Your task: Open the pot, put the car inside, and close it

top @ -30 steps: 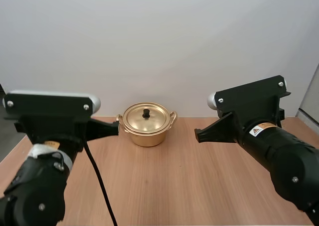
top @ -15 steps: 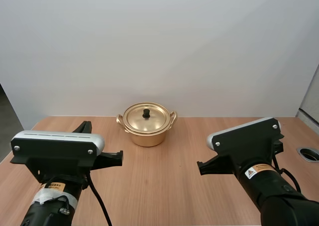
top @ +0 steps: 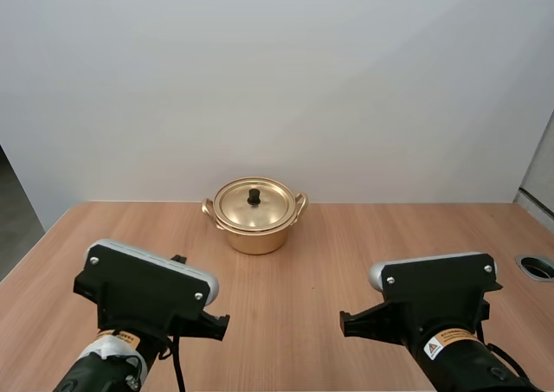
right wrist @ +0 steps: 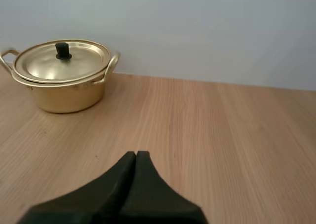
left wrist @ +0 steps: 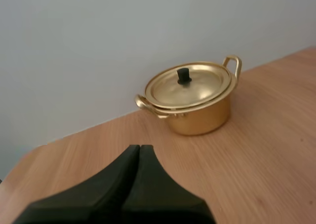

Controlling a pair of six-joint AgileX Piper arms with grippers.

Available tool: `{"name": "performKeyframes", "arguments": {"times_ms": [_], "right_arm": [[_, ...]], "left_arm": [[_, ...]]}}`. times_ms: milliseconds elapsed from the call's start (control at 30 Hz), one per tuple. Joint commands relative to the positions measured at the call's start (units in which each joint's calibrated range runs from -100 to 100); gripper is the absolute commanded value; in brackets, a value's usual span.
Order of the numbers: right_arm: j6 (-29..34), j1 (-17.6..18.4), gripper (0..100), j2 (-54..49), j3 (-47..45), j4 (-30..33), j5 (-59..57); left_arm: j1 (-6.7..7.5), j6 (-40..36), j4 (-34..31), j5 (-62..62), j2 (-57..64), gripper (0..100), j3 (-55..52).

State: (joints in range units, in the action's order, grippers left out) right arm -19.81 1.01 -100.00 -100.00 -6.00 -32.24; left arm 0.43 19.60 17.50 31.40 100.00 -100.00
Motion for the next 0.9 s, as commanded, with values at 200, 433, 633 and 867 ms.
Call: {"name": "performKeyframes", "arguments": {"times_ms": [200, 433, 633, 867], "right_arm": [[0.1, 0.0, 0, 0.0, 0.0, -1.0, 0.4], [0.1, 0.0, 0, 0.0, 0.0, -1.0, 0.4], [0.1, 0.0, 0, 0.0, 0.0, -1.0, 0.4], [0.1, 0.0, 0, 0.0, 0.0, -1.0, 0.4]], "left_arm": [[0.0, 0.02, -0.29, 1.84, 0.0, 0, 0.0], [0.0, 0.02, -0.29, 1.84, 0.0, 0, 0.0], [0.0, -7.93, 2.35, 1.21, 0.0, 0, 0.0], [0.0, -13.7, 2.46, 0.57, 0.0, 0, 0.0]]}}
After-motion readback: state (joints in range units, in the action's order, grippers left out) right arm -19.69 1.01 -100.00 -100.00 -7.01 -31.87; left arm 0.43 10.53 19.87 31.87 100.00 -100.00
